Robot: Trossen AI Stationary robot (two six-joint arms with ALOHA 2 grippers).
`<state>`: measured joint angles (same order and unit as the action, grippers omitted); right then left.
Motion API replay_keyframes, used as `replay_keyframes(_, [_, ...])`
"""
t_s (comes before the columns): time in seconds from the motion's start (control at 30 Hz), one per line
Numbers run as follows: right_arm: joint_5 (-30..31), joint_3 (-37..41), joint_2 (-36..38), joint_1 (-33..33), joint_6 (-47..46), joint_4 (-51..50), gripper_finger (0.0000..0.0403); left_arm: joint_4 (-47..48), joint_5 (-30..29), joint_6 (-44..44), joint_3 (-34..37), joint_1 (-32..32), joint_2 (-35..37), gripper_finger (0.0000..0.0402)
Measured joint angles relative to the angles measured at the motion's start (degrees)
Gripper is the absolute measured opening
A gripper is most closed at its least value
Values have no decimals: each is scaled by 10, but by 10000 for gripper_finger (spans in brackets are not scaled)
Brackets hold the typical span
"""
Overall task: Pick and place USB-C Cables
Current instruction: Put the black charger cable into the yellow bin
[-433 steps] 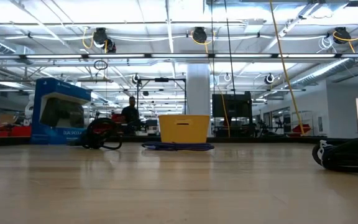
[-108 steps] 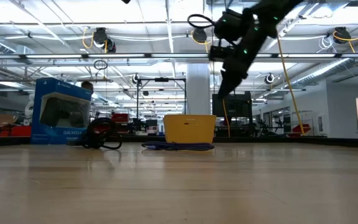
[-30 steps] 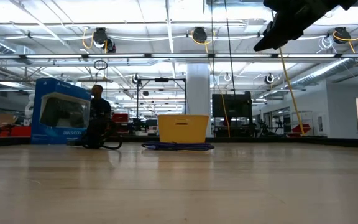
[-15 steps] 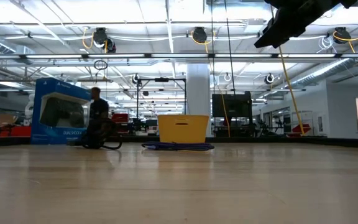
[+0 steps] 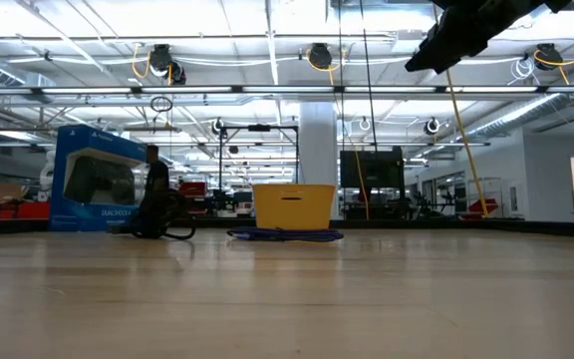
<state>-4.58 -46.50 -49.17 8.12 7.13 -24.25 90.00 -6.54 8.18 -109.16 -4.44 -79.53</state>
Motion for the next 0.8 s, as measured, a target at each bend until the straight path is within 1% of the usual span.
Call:
replay_keyframes(0.2, [0, 0, 0, 0, 14, 0, 4, 0, 14, -22, 0, 42, -20, 26])
replay_keyframes(0.43, [0, 0, 0, 0, 20, 0, 4, -2, 15, -16, 7, 66, -29, 26])
replay_keyframes(0.63, [0, 0, 0, 0, 12, -8, 4, 1, 17, -16, 55, 66, -28, 26])
replay_keyframes(0.8, [0, 0, 0, 0, 11, -9, 4, -15, 34, -14, 109, 66, -27, 26])
